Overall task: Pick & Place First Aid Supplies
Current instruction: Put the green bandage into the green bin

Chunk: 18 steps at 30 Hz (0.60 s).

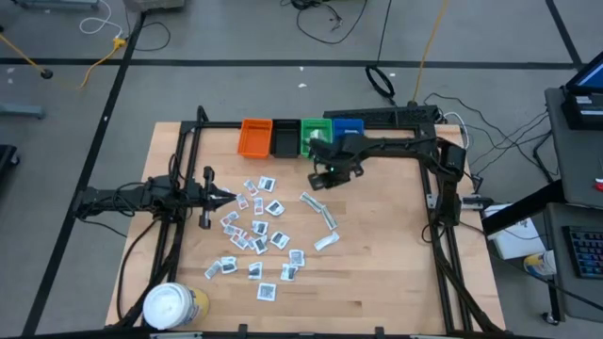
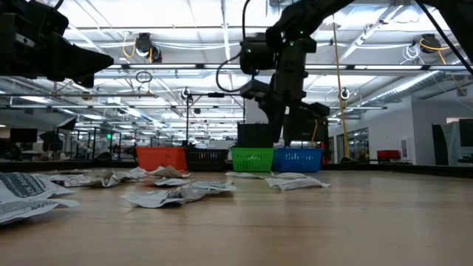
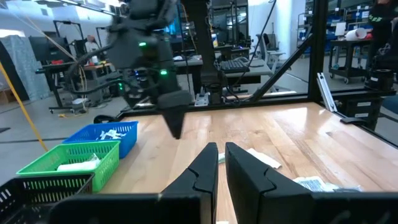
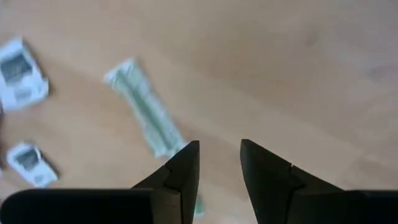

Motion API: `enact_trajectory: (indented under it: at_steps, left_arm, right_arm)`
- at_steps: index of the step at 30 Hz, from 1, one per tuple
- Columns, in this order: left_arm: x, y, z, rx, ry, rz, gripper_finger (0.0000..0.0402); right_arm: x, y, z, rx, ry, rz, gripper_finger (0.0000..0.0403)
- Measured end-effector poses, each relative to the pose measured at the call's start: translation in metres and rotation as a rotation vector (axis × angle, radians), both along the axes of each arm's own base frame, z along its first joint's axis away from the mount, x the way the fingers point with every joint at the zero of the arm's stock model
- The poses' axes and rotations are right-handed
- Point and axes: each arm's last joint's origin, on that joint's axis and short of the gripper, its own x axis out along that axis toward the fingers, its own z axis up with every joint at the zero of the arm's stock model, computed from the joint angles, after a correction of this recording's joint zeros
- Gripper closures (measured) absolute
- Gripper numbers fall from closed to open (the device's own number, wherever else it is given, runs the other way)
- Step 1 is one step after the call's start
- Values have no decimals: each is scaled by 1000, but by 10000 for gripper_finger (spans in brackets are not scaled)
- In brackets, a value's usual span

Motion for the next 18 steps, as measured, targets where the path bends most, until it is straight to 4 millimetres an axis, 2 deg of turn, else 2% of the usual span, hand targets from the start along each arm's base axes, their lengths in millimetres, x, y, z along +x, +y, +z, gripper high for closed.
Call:
enact_trajectory:
  at_steps: [10, 14, 18]
  left_arm:
    - [0, 0, 0, 0, 0, 0, 364]
    - [0, 0, 0, 0, 0, 0, 364]
    - [0, 0, 0, 0, 0, 0, 364]
  right_arm:
    - [17, 71, 1, 2, -25, 145, 293]
    - [17, 86, 0, -29, -3, 162, 293]
    - [13, 97, -9, -77, 36, 180, 293]
